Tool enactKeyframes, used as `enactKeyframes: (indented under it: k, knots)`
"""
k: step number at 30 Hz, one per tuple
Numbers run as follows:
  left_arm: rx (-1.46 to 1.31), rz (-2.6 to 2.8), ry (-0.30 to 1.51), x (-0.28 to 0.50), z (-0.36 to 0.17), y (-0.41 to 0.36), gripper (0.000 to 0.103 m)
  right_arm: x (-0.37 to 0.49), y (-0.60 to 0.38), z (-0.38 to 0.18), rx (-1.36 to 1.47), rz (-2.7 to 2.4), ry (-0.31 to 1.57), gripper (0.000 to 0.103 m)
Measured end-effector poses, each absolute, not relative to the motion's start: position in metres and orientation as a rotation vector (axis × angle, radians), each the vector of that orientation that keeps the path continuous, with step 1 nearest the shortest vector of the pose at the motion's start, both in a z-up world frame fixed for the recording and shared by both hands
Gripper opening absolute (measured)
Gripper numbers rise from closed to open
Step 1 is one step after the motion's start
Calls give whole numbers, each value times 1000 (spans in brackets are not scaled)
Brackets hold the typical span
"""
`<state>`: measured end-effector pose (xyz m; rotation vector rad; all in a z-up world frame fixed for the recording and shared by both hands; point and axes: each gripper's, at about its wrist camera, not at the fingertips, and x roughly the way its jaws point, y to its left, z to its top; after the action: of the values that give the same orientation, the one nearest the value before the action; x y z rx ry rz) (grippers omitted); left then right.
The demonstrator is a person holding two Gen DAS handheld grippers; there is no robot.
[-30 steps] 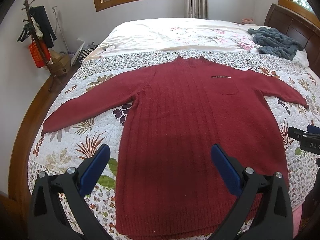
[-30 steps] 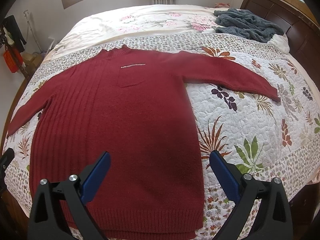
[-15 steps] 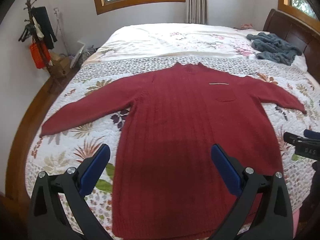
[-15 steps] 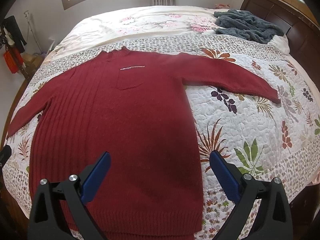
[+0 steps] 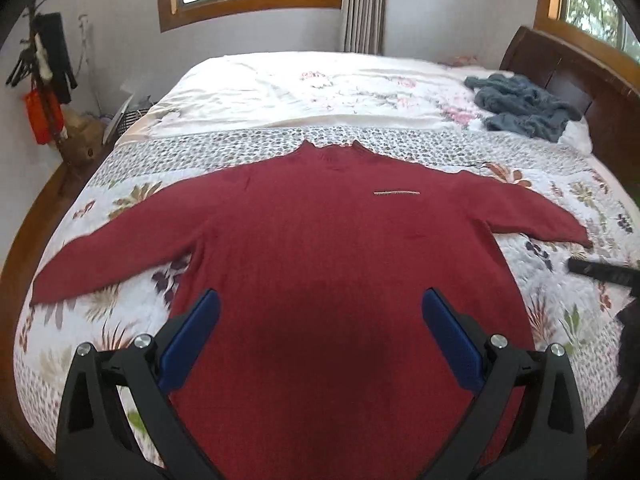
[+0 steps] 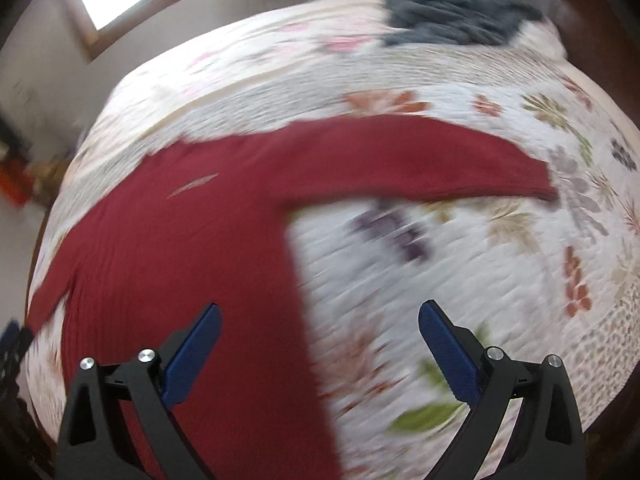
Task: Fold small clothes
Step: 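Grasp the red sweater's sleeve cuff with the right tool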
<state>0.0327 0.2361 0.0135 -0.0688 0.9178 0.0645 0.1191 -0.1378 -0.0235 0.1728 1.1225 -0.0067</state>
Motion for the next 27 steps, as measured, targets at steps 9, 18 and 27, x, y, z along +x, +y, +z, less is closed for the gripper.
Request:
enactKeyframes:
  k: [9,18,27]
  knots:
    - [-98,22,935,140,6,177,100,220,-346,-71,368,-242,1224,96]
    - [-61,14,974,200,-27,127,100,256,-440,-131,491,-272,1305,89]
    - [-32,42,1001,208,-45,129,100,266,-435,-129,488,-184,1239,27]
